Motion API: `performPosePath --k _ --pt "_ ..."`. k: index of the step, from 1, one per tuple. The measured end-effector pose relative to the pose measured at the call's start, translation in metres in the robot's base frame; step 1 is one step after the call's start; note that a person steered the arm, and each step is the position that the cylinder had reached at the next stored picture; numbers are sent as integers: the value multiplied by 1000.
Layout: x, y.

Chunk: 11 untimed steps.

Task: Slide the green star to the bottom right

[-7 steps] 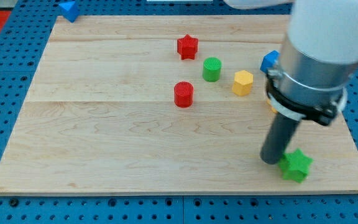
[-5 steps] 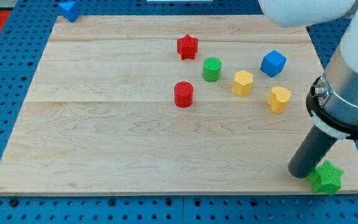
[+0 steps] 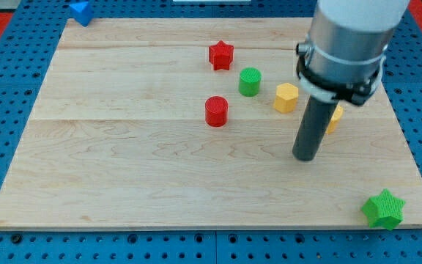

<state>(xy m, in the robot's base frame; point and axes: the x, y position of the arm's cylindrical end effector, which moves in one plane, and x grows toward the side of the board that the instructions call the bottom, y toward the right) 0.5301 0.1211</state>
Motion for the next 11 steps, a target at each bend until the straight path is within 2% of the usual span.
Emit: performPosePath --k 1,2,4,6,11 --pt "69 -3" --pt "88 2" --pt "88 40" --pt "88 43" --pt "89 103"
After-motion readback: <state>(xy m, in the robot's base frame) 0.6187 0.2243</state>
